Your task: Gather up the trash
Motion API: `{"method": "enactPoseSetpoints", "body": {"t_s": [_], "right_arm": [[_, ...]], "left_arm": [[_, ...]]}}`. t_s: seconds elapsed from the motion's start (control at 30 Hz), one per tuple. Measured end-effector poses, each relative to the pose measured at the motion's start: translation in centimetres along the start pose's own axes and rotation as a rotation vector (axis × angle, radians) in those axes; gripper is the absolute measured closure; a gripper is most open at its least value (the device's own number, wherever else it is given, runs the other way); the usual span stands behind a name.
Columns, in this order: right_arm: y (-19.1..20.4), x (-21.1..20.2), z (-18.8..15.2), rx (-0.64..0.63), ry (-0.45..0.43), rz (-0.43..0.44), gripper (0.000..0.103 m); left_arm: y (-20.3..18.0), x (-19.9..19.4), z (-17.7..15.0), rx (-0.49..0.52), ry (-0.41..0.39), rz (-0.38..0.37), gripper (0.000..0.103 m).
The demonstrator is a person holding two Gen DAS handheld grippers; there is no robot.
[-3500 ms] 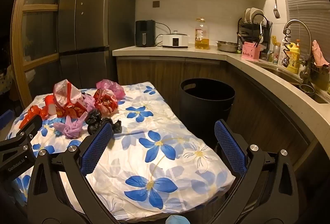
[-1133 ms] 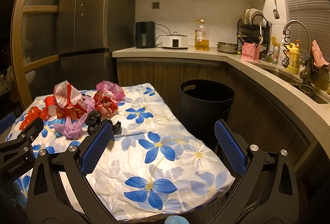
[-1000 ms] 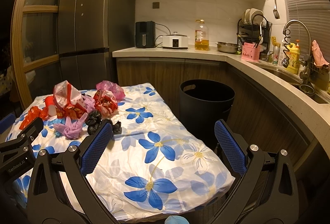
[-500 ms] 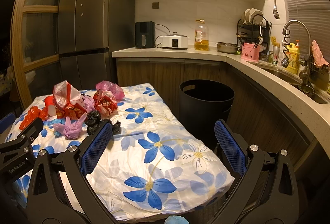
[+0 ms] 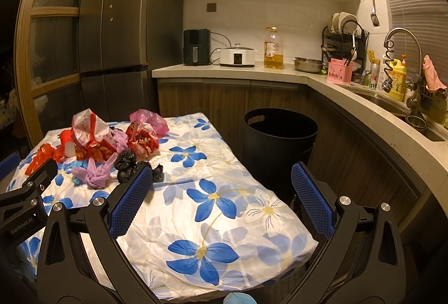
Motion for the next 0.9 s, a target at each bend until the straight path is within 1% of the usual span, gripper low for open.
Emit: {"method": "enactPoseSetpoints", "body": {"t_s": [0.3, 0.43, 0.63, 0.77, 0.83, 0.9], "right_arm": [[-0.4, 0.8, -0.4, 0.003, -0.005, 0.018, 0.005], [-0.2, 1.6, -0.7, 0.004, 0.003, 0.026, 0.005], [0.1, 2.8, -1.0, 0.008, -0.01, 0.039, 0.005], [1.2, 4.5, -1.7, 0.006, -0.01, 0.083, 0.005], [2.2, 5.5, -2.2, 0.001, -0.001, 0.12, 0.007], [3.8, 6.7, -3.0, -0.013, 0.01, 0.17, 0.013]], "left_arm": [[0.7, 0.5, -0.3, -0.014, 0.0, 0.008, 0.006], [1.3, 1.3, -0.8, -0.038, 0.013, 0.007, 0.006], [1.7, 2.3, -1.5, -0.039, 0.011, 0.017, 0.006], [2.8, 3.7, -2.6, -0.055, 0.015, 0.034, 0.006], [3.5, 4.5, -3.3, -0.07, 0.024, 0.038, 0.006], [4.2, 5.2, -3.8, -0.088, 0.03, 0.043, 0.007]]}}
Point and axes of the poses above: each gripper's, at about its wrist camera, not at the fingertips, and x roughly the way its jaws point, y to its left, z to its top, the point moved 8 cm from there along x, roughly the way its jaws point, and after that the axes turned 8 degrees about x, right-handed, at the moved point
